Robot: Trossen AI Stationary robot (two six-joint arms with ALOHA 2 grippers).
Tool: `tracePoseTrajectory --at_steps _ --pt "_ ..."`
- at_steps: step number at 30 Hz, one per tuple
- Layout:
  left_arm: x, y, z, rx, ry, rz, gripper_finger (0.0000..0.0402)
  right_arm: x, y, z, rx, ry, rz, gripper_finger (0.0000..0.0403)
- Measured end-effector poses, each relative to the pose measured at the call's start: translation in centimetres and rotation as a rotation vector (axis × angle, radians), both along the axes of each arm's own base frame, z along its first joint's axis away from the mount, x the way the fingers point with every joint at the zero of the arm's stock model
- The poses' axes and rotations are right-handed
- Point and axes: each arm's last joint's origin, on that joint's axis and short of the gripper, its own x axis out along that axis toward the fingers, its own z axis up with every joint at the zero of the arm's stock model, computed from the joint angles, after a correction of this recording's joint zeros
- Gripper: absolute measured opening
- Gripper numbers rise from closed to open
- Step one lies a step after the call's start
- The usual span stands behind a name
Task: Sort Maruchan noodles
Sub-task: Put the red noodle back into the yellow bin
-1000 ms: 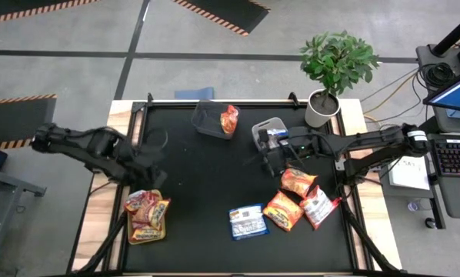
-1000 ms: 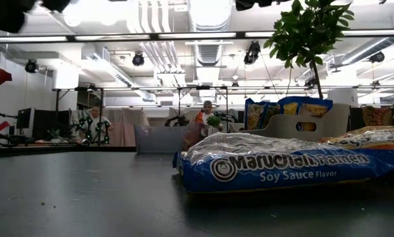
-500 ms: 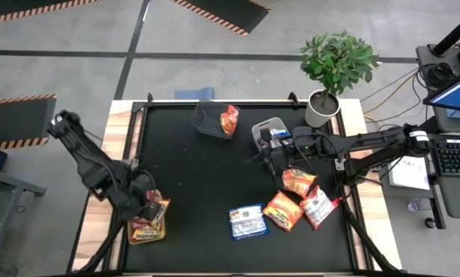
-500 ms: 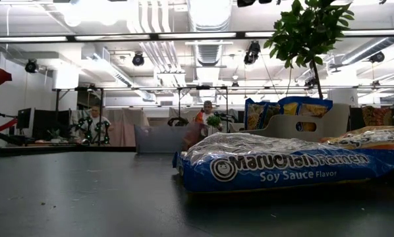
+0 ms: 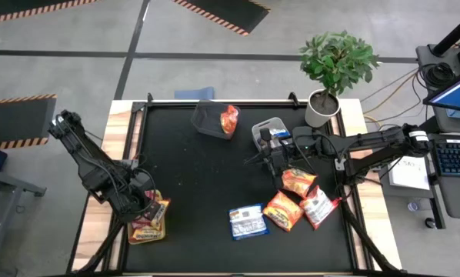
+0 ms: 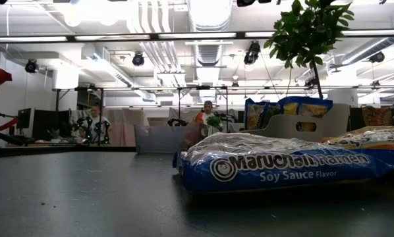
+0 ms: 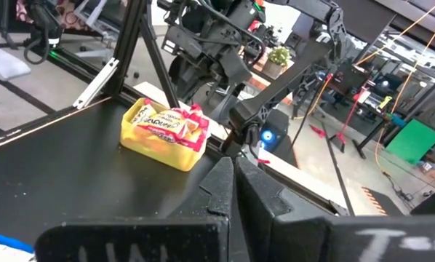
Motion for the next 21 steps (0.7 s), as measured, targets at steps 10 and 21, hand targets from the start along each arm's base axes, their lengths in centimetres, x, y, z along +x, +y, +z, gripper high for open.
tracePoseTrajectory --at_steps 10,21 --pt "-0.3 0.4 -0.2 0.053 0.031 -0.006 0.0148 0.2 0.0 -0.2 -0.006 0.003 0.001 0.0009" --pt "-0.4 0.6 -1.2 0.192 0.125 -0.002 0.0236 0.4 0.0 -0.4 -0.018 0.005 0.002 0.0009"
